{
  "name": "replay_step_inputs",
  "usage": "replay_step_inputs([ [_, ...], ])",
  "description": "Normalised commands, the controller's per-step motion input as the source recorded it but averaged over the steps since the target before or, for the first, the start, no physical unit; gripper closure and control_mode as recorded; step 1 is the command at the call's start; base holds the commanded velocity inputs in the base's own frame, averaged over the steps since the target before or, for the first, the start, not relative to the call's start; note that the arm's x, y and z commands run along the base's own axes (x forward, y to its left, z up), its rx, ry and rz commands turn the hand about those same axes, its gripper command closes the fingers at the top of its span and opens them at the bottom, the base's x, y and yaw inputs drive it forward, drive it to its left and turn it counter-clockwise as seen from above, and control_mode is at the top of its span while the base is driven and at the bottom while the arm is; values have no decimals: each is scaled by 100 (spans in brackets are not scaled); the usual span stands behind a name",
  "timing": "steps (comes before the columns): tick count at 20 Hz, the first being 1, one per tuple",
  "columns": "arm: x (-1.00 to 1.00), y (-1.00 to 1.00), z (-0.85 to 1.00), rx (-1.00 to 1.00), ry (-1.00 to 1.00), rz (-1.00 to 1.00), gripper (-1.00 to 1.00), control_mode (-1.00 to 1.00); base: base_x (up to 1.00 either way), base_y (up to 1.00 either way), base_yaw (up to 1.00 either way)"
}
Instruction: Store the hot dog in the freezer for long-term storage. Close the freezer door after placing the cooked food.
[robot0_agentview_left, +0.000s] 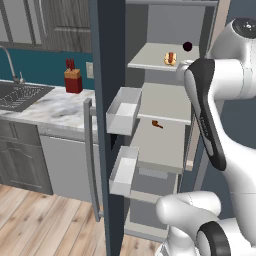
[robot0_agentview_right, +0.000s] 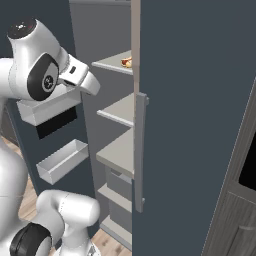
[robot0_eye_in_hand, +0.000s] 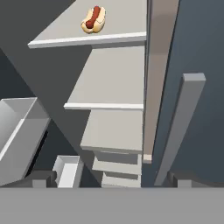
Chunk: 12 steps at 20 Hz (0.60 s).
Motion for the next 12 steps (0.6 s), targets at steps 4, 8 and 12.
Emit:
replay_step_inputs([
  [4, -31, 4, -10, 3, 24, -4, -100, -100, 0, 0, 0],
  [8, -39, 0, -45, 0, 17, -4, -100, -100, 0, 0, 0],
  [12, -42, 0, -65, 0, 19, 0, -100, -100, 0, 0, 0],
])
